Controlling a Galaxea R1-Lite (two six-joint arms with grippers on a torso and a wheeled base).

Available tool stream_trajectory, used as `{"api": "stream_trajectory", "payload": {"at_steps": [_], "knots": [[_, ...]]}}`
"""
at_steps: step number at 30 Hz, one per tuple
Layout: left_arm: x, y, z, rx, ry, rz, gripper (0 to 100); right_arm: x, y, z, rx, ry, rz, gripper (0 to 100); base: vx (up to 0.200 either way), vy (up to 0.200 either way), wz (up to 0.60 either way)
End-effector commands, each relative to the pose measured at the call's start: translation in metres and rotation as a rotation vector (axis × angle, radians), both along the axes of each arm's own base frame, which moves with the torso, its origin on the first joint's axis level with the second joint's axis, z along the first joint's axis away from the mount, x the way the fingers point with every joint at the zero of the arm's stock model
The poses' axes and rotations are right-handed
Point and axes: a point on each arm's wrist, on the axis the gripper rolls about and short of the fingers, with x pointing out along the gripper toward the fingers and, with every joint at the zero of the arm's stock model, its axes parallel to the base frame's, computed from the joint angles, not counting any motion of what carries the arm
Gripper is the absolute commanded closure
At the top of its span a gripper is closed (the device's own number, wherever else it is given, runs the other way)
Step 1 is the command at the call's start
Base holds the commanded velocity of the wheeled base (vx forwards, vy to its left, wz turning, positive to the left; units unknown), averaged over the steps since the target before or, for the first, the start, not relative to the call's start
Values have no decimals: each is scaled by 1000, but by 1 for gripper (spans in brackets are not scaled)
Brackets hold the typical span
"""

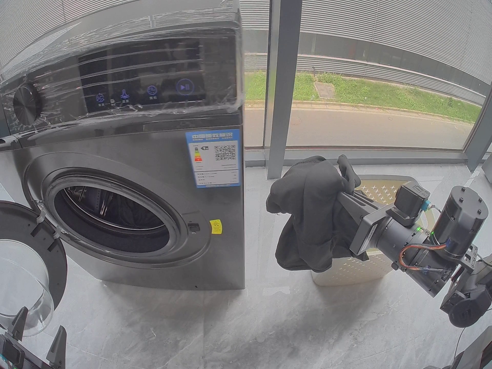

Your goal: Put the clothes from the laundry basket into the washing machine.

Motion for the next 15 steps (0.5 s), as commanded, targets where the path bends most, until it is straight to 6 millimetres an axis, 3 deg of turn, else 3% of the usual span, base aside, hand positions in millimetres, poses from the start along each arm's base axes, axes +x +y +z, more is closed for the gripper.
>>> {"api": "stream_trajectory", "payload": {"at_steps": [1,5,15], "knots": [[0,0,-4,0,-2,0,0,0,0,-1,-4,4,2,100,0,0,0],[0,0,-4,1,-2,0,0,0,0,-1,-4,4,3,100,0,0,0],[0,0,-4,-2,-2,0,0,-1,1,-4,-11,13,6,100,-200,0,0]]}}
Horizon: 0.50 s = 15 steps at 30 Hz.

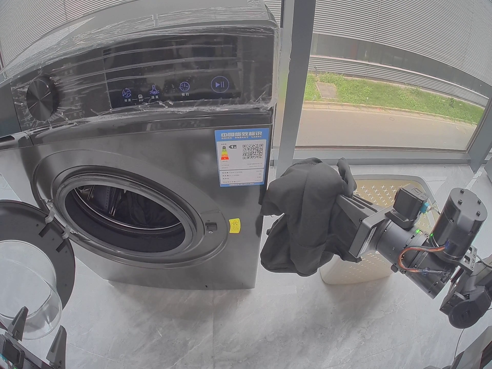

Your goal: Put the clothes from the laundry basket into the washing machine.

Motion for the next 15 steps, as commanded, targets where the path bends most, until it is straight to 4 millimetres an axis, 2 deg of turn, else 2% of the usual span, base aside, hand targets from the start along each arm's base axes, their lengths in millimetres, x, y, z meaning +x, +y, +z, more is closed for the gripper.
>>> {"api": "stream_trajectory", "payload": {"at_steps": [1,2,11,15], "knots": [[0,0,-4,-1,-2,1,0,1,0,-2,-5,6,-1,100,-200,0,0],[0,0,-4,-1,-4,1,0,1,1,-2,-5,6,0,100,-200,0,0],[0,0,-4,-1,-5,5,0,1,1,-6,-13,19,0,100,0,0,0],[0,0,-4,-1,-5,5,0,1,1,-6,-13,19,2,100,0,200,0]]}}
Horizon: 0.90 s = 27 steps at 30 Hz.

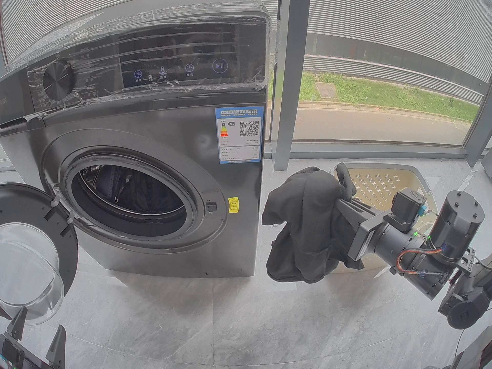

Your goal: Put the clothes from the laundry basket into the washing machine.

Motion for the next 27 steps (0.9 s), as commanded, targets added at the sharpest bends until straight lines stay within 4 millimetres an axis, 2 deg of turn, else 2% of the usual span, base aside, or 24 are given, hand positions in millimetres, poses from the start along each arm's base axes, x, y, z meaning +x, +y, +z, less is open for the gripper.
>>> {"api": "stream_trajectory", "payload": {"at_steps": [1,17,27], "knots": [[0,0,-5,0,1,0,0,1,1,-1,-2,4,0,100,0,200,0],[0,0,-5,3,1,-1,0,-2,3,0,4,4,13,100,0,200,0],[0,0,-5,3,2,-1,0,-2,3,0,4,4,14,100,-20,0,0]]}}
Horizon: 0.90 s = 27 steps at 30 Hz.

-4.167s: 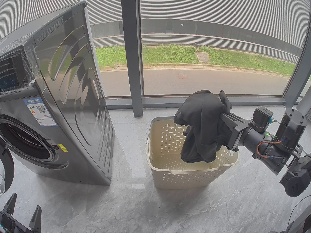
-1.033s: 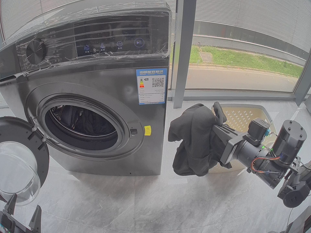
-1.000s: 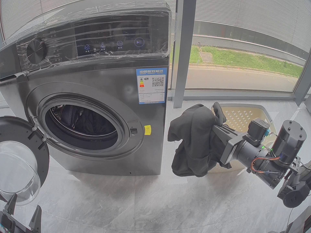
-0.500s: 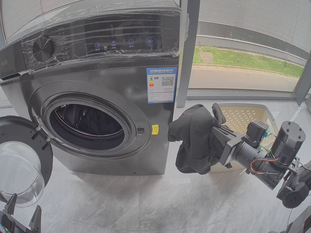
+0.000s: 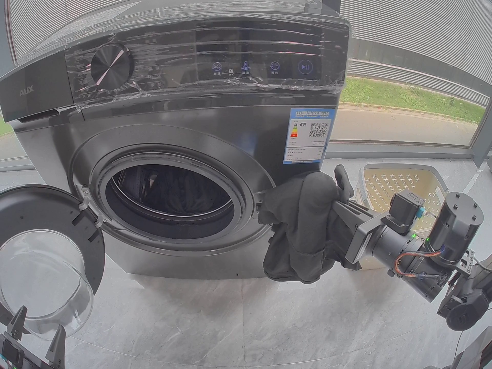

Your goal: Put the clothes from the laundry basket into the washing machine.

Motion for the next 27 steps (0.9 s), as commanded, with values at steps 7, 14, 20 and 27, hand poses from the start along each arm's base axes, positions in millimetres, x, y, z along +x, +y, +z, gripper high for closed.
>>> {"api": "stream_trajectory", "payload": {"at_steps": [7,14,20,27], "knots": [[0,0,-5,-1,1,0,0,0,0,0,1,-1,-1,100,-200,0,0],[0,0,-5,-4,1,0,0,0,0,0,1,1,1,100,-29,0,0],[0,0,-5,-3,1,0,0,0,0,-1,-1,3,-1,100,0,0,0],[0,0,-5,-3,1,0,0,0,0,-1,-2,4,1,100,-86,0,0]]}}
